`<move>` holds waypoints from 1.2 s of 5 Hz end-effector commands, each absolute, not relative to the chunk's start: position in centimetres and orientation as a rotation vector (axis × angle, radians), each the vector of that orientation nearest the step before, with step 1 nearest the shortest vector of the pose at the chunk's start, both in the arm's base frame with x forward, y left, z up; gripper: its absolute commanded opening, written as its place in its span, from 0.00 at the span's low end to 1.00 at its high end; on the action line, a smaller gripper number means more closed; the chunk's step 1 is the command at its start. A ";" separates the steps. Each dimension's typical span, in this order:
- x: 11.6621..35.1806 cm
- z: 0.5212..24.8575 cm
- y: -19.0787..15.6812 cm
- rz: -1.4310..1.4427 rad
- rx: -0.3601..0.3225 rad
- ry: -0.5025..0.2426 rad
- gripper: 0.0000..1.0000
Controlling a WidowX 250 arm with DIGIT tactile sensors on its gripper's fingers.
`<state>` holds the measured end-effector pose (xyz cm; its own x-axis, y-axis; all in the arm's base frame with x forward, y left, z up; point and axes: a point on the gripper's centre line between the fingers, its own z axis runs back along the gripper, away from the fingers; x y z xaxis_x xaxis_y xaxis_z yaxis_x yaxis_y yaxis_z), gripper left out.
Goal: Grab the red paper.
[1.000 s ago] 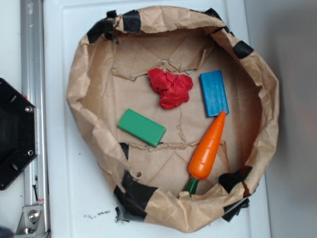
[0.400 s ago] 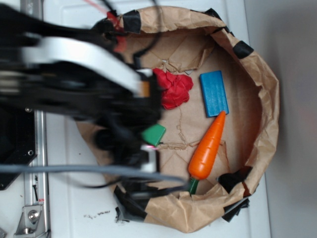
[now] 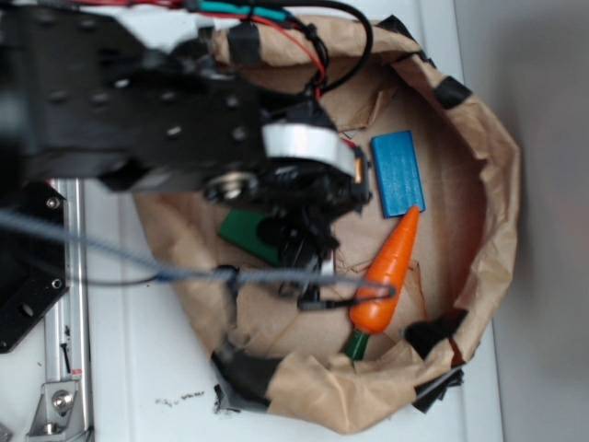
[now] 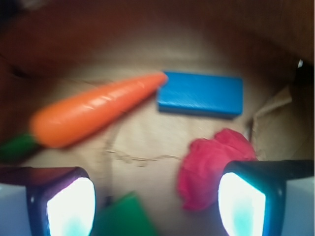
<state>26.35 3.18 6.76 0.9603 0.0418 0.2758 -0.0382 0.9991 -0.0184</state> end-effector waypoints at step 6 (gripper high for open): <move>28.1 5.8 2.2 -0.220 0.043 -0.158 0.00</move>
<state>27.30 2.55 4.43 0.9764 -0.1956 0.0910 0.1923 0.9803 0.0443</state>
